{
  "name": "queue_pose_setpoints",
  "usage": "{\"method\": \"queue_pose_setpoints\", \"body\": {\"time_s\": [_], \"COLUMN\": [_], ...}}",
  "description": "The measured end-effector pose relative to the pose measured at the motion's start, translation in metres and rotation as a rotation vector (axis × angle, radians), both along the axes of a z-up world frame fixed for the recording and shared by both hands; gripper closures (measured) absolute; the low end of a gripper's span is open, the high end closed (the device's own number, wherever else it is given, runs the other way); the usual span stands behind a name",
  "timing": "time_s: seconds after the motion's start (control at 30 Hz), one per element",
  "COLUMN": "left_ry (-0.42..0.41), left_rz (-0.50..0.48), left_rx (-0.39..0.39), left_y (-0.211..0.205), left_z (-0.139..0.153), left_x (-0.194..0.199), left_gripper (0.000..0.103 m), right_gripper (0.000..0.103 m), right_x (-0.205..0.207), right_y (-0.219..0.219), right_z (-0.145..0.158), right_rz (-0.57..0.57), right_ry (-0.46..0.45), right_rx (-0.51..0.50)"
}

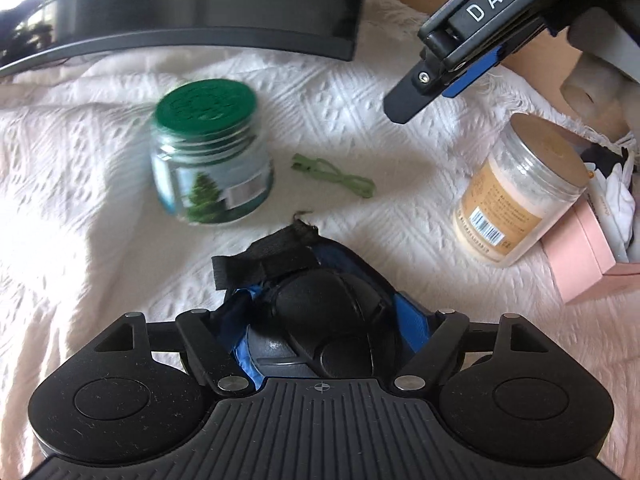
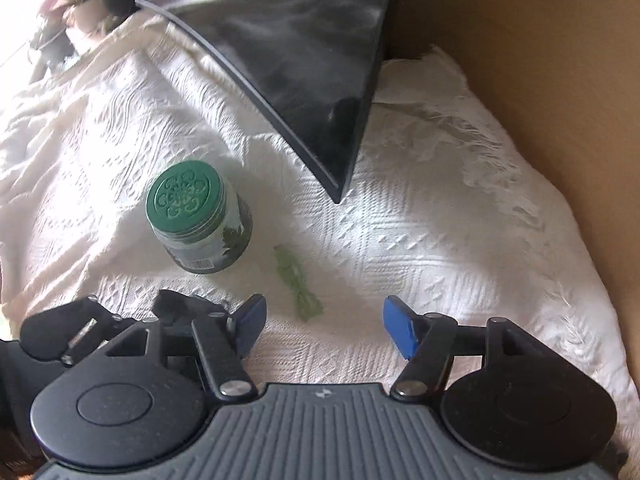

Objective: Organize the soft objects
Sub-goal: 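Grasp the green cord on the blanket with the right tool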

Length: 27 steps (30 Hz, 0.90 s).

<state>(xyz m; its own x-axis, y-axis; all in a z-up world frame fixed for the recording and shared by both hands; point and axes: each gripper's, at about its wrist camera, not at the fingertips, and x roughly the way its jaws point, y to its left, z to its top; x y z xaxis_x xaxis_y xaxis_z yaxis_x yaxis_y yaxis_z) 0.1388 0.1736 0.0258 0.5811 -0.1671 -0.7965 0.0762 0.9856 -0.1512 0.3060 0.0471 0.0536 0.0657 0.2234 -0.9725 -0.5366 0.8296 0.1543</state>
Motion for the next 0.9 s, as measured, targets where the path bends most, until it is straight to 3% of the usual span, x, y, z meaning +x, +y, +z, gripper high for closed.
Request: {"method": "queue_pose_setpoints", "body": {"time_s": [0.13, 0.3, 0.47, 0.83, 0.9], "left_ry": [-0.017, -0.031, -0.035, -0.024, -0.023], "left_rz": [0.038, 0.059, 0.051, 0.057, 0.058], "left_rx": [-0.034, -0.101, -0.108, -0.112, -0.114], "left_y": [0.014, 0.027, 0.030, 0.027, 0.028], "left_z": [0.000, -0.004, -0.006, -0.011, -0.012], "left_x": [-0.009, -0.015, -0.015, -0.013, -0.013], "left_gripper": [0.021, 0.021, 0.021, 0.021, 0.021], "right_gripper": [0.034, 0.032, 0.052, 0.058, 0.066], "right_x": [0.017, 0.026, 0.023, 0.026, 0.026], "right_y": [0.002, 0.020, 0.051, 0.068, 0.066], "right_z": [-0.012, -0.029, -0.055, -0.090, -0.094], "right_rz": [0.012, 0.061, 0.112, 0.068, 0.055], "right_ry": [0.080, 0.105, 0.112, 0.144, 0.164], "right_rx": [0.005, -0.004, -0.071, -0.091, -0.082]}}
